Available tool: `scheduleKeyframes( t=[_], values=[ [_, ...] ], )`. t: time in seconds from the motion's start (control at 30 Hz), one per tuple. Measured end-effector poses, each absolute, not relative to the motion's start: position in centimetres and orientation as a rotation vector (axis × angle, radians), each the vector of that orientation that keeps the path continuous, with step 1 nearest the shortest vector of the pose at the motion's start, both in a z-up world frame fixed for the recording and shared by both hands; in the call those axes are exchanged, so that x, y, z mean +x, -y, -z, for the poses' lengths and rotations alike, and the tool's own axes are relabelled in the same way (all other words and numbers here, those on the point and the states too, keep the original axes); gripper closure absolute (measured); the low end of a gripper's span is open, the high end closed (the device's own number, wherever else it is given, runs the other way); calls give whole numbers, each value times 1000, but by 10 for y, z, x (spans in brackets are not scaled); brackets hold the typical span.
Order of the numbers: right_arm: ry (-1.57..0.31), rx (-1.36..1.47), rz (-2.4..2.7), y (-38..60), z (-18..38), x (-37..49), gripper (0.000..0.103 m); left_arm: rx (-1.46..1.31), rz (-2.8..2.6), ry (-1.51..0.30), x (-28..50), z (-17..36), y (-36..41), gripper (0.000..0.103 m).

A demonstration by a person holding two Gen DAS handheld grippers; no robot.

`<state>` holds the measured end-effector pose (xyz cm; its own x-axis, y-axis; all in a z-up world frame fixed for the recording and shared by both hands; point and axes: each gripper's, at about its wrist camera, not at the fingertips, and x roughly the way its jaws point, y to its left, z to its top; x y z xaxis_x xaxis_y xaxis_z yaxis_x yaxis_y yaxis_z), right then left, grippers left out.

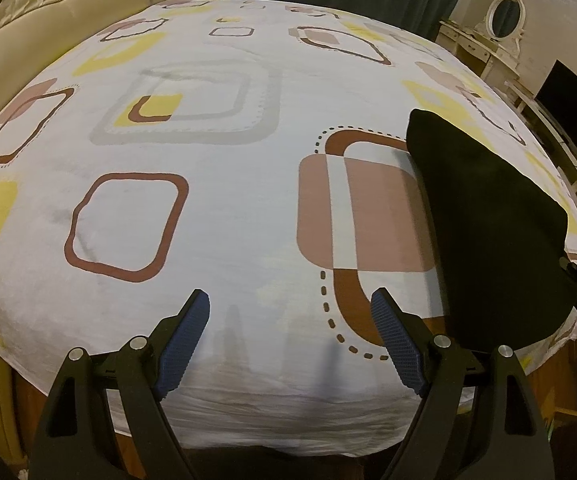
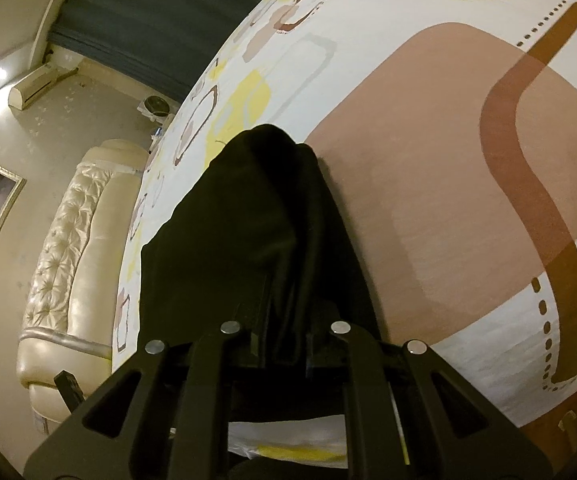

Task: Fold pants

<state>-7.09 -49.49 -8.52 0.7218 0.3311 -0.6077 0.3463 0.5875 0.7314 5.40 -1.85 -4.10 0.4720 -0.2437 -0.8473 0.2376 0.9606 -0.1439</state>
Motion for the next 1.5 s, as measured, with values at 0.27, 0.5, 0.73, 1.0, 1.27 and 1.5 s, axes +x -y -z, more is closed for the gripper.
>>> scheduleKeyframes(
  t=[0.27,0.5,0.73,1.0,1.27,1.5],
  values=[
    [-788,988,23,500,86,-79,90,20,312,-1030,48,39,28,21],
    [-764,1043,59,517,83,-93,77,33,323,-1029,44,39,33,21],
    [-634,1164,163,549,79,-124,38,7,363,-1044,42,40,37,21],
    [-726,1148,20,529,89,-102,31,-220,509,-1160,47,52,43,21],
    [-782,1172,-83,517,103,-94,31,-322,644,-1188,54,60,74,21],
    [-813,1141,-137,509,106,-85,30,-374,717,-1218,61,73,96,21]
  ],
)
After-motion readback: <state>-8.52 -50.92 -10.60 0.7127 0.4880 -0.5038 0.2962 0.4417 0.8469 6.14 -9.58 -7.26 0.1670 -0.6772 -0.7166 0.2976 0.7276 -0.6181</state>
